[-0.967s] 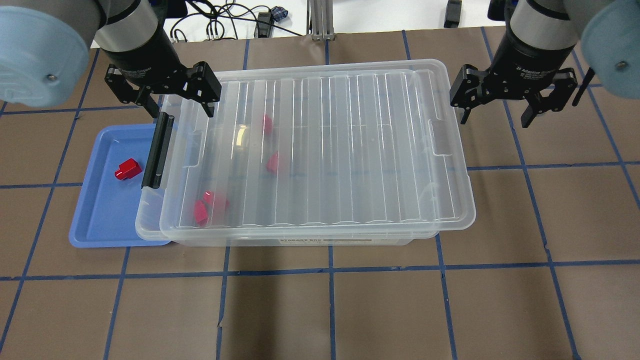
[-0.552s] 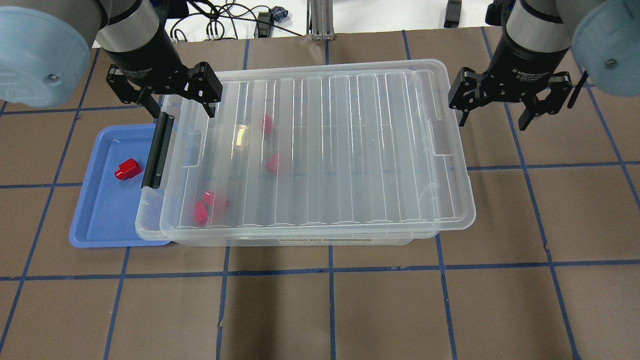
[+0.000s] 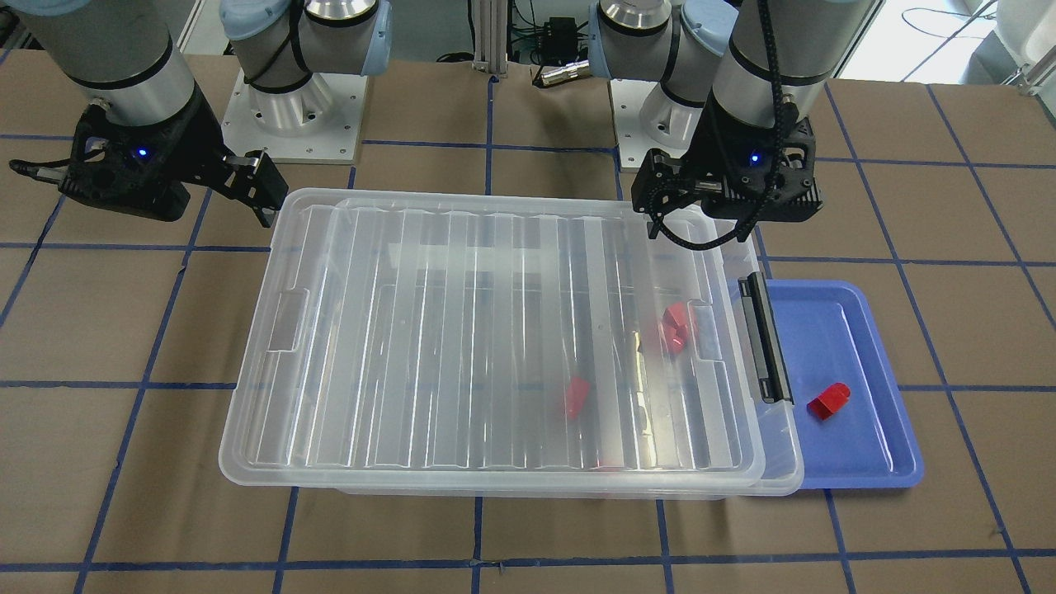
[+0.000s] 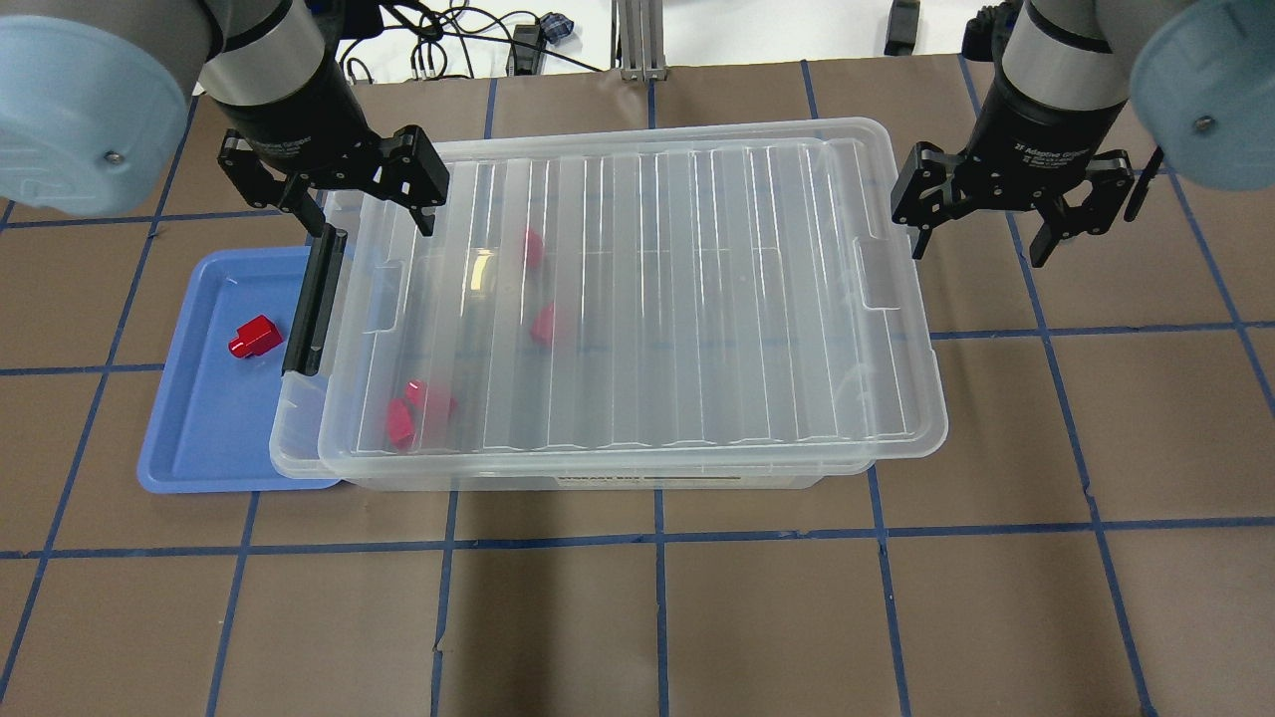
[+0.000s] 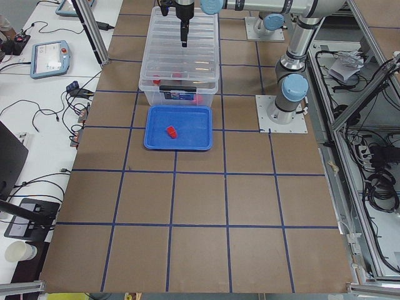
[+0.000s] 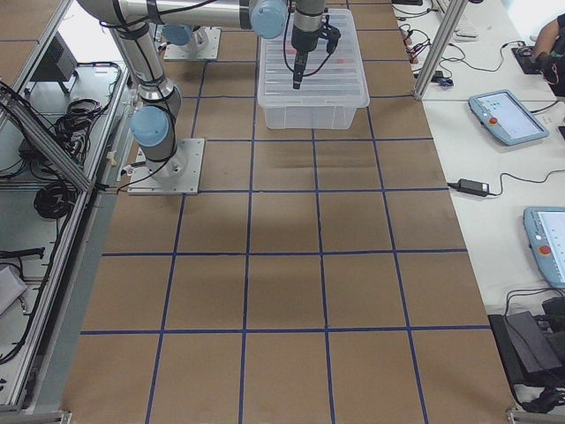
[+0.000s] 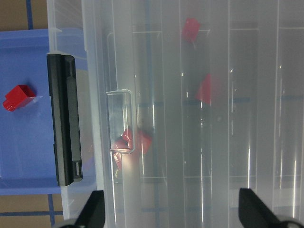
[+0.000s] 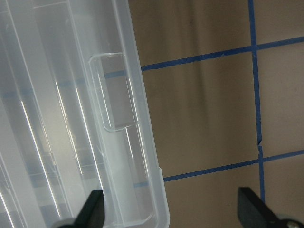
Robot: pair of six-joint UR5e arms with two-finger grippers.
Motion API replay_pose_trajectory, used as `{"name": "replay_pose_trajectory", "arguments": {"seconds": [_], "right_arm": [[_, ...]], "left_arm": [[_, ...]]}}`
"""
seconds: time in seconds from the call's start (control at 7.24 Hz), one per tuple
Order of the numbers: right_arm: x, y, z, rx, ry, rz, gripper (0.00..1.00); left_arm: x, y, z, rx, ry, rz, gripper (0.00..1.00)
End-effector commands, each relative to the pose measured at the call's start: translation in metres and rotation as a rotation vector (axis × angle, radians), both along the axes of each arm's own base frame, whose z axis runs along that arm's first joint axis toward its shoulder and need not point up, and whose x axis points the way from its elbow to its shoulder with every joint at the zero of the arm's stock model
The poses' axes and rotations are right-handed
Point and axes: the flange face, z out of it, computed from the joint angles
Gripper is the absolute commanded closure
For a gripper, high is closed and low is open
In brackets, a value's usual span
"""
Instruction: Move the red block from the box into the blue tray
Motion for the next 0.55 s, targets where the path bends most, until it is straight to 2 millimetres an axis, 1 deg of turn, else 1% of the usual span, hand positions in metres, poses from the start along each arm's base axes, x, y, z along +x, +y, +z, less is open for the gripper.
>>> {"name": "replay_pose_trajectory", "arguments": {"seconds": [0.0, 0.28, 0.41], "right_arm": [[0.0002, 0.0018, 0.0029, -0.007, -0.001, 0.000, 0.00], [0.0002, 0.0020, 0.0028, -0.005, -0.001, 0.000, 0.00], [0.0002, 0.0019, 0.0046, -0.011, -0.001, 0.000, 0.00]], "left_arm": [[0.0001, 0.0037, 0.0063, -0.013, 0.000, 0.001, 0.00], [-0.0006, 0.0056, 0.0085, -0.016, 0.000, -0.001, 0.00], [-0.0007, 0.0041, 0.0062, -0.012, 0.000, 0.001, 0.00]]}}
